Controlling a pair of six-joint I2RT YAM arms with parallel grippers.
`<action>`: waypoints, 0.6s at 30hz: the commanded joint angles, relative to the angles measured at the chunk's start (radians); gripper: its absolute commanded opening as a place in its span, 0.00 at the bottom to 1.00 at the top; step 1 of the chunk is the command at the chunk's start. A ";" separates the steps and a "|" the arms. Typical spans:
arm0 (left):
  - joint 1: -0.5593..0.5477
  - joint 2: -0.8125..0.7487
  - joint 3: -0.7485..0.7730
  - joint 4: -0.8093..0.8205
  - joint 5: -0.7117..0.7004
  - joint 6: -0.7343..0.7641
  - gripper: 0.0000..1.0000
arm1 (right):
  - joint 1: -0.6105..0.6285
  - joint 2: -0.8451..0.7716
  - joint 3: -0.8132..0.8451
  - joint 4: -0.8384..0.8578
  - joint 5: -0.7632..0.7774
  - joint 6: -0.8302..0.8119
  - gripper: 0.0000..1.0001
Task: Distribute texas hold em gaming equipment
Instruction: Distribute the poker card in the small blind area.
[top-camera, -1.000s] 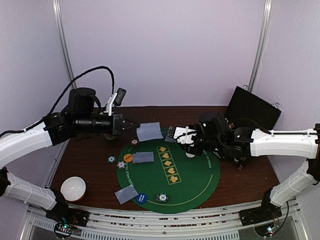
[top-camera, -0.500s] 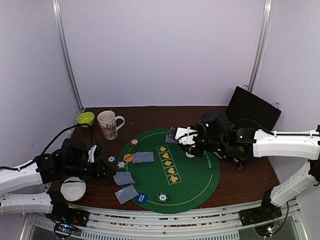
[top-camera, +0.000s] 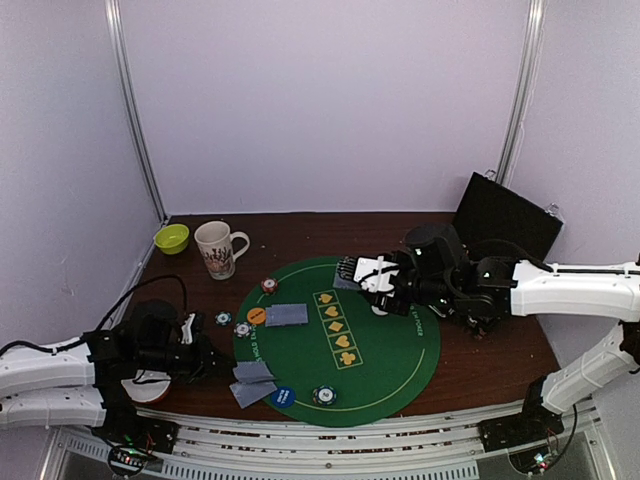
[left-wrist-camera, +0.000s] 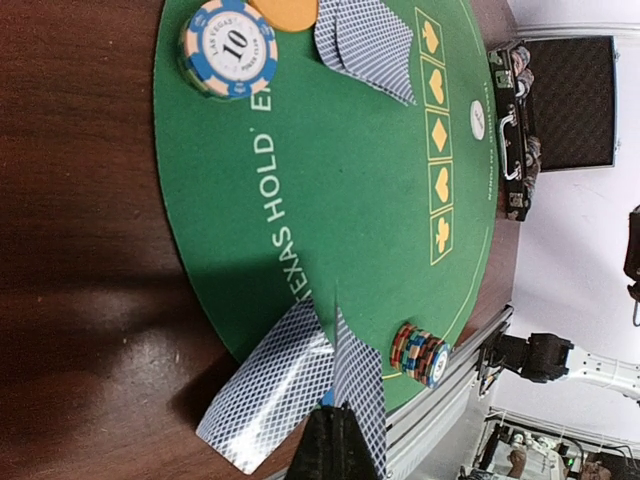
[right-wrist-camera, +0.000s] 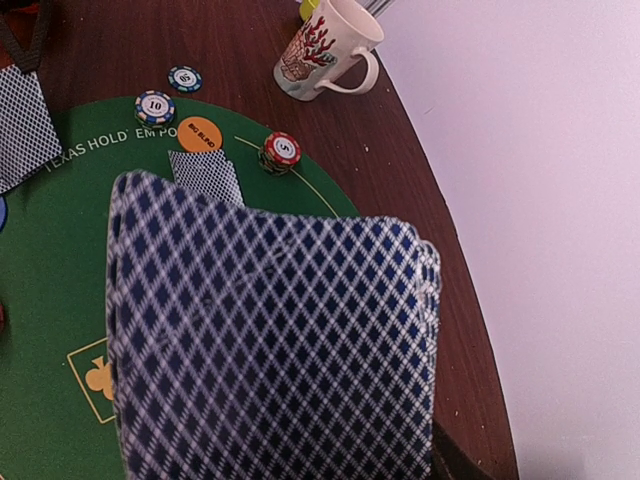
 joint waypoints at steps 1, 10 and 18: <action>0.003 -0.033 -0.045 0.071 0.006 -0.074 0.00 | 0.001 -0.046 -0.022 -0.003 -0.007 0.012 0.46; 0.003 -0.015 -0.063 0.056 0.024 -0.110 0.00 | 0.002 -0.054 -0.032 -0.007 -0.003 0.009 0.46; 0.003 -0.030 -0.082 -0.016 0.013 -0.139 0.03 | 0.002 -0.063 -0.035 -0.009 0.007 0.006 0.46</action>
